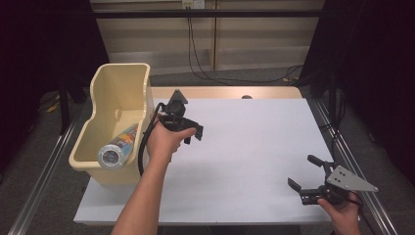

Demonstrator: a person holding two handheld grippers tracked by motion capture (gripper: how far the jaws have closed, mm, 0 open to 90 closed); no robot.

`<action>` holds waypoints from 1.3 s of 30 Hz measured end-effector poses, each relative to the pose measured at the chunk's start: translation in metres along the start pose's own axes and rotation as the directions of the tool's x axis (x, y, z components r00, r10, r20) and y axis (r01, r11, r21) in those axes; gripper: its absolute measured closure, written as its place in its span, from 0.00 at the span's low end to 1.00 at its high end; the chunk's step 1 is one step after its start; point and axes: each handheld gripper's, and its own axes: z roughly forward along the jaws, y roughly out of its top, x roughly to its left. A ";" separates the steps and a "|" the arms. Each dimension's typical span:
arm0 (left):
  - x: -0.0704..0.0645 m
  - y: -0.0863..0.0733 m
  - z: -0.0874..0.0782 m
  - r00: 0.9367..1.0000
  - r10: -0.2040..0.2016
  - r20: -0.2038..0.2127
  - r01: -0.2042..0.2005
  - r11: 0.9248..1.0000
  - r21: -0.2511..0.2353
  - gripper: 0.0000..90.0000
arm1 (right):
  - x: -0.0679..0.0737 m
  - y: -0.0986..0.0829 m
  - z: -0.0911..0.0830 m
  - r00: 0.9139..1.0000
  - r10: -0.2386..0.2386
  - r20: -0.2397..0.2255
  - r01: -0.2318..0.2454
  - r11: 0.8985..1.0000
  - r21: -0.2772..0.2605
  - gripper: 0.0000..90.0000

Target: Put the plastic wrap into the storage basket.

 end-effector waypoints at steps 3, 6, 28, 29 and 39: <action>0.001 -0.003 0.007 1.000 0.005 0.002 -0.005 1.000 0.005 0.16 | 0.000 0.000 0.000 1.000 -0.003 0.001 0.003 1.000 0.003 0.00; 0.002 -0.007 0.016 1.000 0.001 0.016 -0.001 1.000 0.010 0.16 | 0.000 0.000 0.000 1.000 0.000 0.000 0.000 1.000 0.002 0.00; 0.006 -0.035 0.051 0.997 0.074 -0.002 -0.075 0.997 -0.013 0.15 | 0.000 0.000 0.000 1.000 0.000 -0.001 0.000 1.000 0.002 0.00; 0.006 -0.036 0.052 0.997 0.079 0.004 -0.079 0.997 -0.026 0.15 | 0.000 0.000 0.000 1.000 -0.002 0.000 0.002 1.000 0.001 0.00; 0.010 -0.052 0.061 0.994 0.112 0.003 -0.111 0.988 -0.106 0.14 | 0.000 0.000 0.000 1.000 -0.002 -0.001 0.002 1.000 0.002 0.00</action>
